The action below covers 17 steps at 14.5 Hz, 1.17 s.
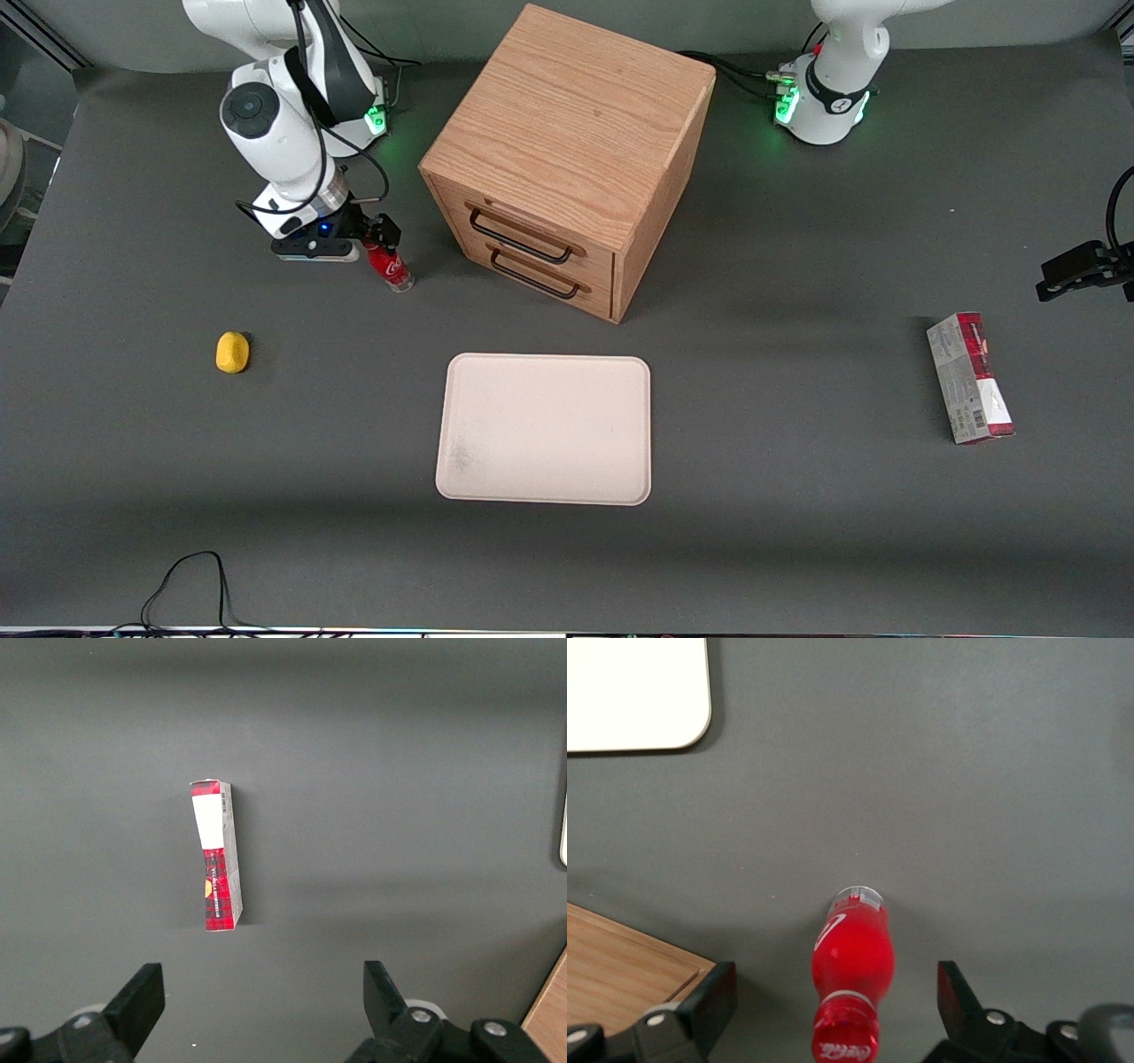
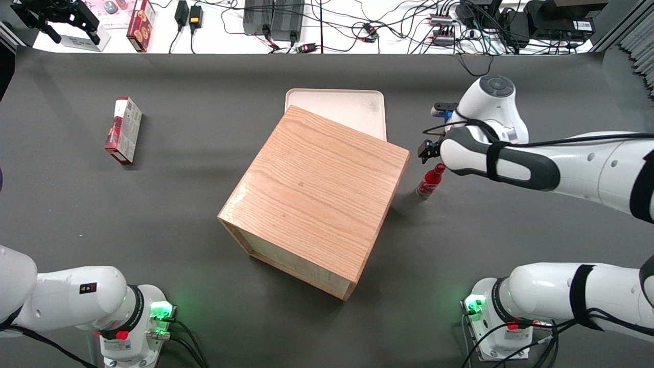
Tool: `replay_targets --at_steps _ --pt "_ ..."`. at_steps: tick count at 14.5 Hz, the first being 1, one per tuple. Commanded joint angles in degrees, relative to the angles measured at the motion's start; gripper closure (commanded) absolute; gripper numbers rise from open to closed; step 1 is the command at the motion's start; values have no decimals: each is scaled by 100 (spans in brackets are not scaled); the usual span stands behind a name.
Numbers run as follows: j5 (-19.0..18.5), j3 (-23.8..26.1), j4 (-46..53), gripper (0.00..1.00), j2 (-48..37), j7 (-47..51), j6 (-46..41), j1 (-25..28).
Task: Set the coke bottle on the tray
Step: 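Close the right gripper around the red bottle's body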
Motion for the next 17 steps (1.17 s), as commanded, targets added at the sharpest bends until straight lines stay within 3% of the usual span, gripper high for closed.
replay_targets --at_steps 1,2,3,6,12,15,17 --pt "124 24 -105 0 11 139 133 66" --pt "124 24 -114 0 20 139 160 66" --pt "124 24 -123 7 20 130 177 66" --pt "124 24 -123 42 29 130 169 66" --pt "124 24 -132 50 82 139 98 66" --pt "124 24 -123 85 91 130 72 84" --pt "124 24 -115 98 91 122 28 119"
